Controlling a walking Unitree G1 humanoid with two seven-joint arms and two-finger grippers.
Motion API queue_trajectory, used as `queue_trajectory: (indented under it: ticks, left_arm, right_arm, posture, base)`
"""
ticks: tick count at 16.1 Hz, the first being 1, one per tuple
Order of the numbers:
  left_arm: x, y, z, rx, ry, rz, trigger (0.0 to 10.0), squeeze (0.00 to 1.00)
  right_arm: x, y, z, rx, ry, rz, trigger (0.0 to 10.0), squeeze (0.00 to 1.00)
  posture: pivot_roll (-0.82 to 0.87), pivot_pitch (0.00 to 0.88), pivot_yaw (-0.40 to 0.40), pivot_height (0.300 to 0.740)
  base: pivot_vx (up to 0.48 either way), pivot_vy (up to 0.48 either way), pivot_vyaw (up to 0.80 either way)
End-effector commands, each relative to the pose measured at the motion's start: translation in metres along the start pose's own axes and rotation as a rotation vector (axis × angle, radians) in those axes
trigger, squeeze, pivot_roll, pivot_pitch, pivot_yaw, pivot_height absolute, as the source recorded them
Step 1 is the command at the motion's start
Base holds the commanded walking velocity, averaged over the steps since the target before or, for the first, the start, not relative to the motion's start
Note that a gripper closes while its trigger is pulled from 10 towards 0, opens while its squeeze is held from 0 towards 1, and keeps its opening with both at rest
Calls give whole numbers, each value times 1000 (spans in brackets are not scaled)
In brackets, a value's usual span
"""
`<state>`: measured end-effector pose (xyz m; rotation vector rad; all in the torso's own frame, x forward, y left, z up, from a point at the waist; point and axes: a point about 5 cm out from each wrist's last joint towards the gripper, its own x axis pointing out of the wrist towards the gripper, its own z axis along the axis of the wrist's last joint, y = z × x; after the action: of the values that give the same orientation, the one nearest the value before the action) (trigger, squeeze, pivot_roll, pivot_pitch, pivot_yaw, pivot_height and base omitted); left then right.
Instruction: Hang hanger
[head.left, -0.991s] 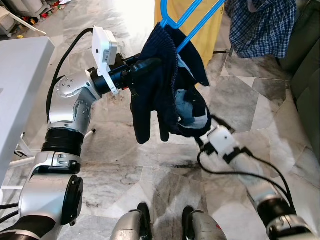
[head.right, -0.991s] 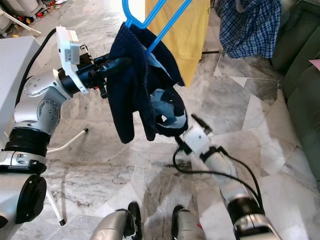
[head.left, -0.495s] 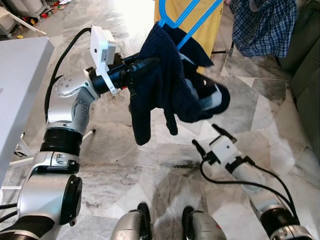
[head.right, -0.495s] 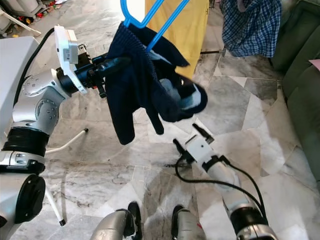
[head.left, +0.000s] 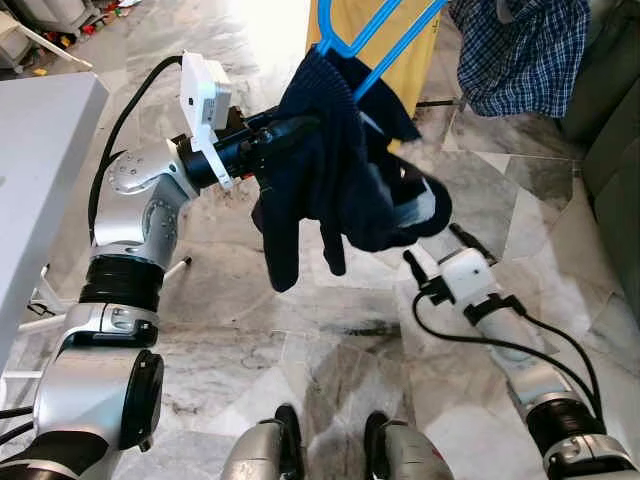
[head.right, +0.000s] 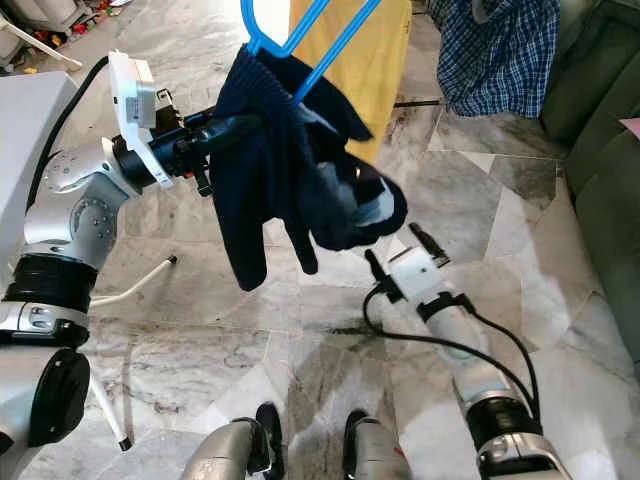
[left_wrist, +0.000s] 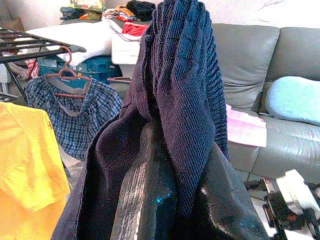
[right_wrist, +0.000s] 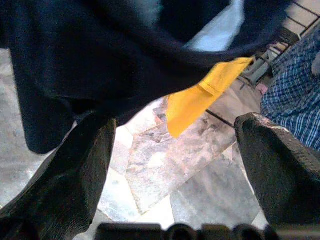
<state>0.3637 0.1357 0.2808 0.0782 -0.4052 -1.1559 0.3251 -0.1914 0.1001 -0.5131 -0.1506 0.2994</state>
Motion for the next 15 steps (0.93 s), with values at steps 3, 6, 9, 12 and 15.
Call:
queue_trajectory:
  ticks: [3, 6, 9, 12, 15]
  left_arm:
    - [-2, 1, 15, 37, -40, -24, 0, 0]
    - [0, -3, 15, 28, -44, -56, 0, 0]
    - [0, -8, 15, 4, -54, -87, 0, 0]
    - [-2, -10, 13, 0, -46, -95, 0, 0]
    - [-5, -13, 13, -22, -50, -107, 0, 0]
  right_arm:
    - [5, -3, 0, 31, 10, 4, 10000, 0]
    - [19, 0, 13, 41, -33, 54, 10000, 0]
    - [28, 3, 21, 20, -52, 83, 10000, 0]
    - [33, -5, 24, 11, -47, 66, 10000, 0]
    - [33, -17, 18, 73, -6, -6, 0, 0]
  posture:
    - [-47, 270, 119, 740]
    - [-44, 273, 120, 740]
    - [-39, 273, 115, 740]
    - [-37, 274, 109, 740]
    - [-39, 272, 97, 740]
  base:
    - [0, 0, 0]
    - [0, 0, 0]
    - [0, 0, 0]
    - [0, 0, 0]
    - [0, 0, 0]
